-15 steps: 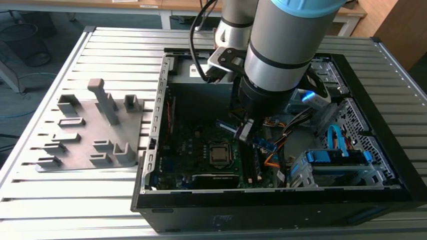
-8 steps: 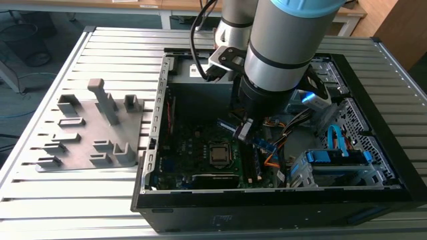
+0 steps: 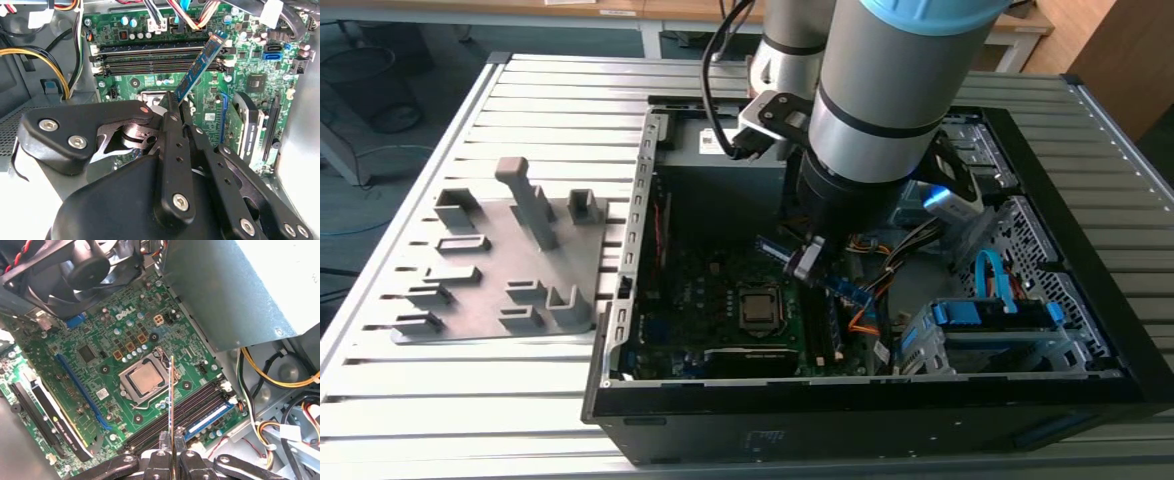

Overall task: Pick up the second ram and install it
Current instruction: 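Insert the second ram into the second slot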

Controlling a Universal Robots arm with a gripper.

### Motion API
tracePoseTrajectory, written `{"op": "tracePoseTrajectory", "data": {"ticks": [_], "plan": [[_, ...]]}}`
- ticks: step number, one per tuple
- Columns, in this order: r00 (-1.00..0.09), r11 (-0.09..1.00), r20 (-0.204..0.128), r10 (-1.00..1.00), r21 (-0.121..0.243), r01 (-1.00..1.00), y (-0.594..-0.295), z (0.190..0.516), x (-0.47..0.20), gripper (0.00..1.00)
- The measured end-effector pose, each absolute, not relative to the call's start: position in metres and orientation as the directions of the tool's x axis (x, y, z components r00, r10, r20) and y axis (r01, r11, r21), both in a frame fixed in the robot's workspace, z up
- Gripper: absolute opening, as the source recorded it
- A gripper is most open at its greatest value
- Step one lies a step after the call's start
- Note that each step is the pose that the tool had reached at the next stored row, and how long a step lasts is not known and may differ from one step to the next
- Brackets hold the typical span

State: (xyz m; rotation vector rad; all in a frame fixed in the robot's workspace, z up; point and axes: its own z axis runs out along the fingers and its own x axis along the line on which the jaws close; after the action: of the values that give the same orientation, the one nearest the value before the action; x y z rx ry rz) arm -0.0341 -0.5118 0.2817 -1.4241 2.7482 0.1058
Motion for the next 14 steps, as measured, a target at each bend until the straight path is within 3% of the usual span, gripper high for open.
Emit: {"op": "tracePoseTrajectory", "data": {"ticks": [14], "plan": [[-0.616,0.615,-0.071,-0.784,0.04,-0.788,-0.5118,0.2817,-0.0341,0.14]]}}
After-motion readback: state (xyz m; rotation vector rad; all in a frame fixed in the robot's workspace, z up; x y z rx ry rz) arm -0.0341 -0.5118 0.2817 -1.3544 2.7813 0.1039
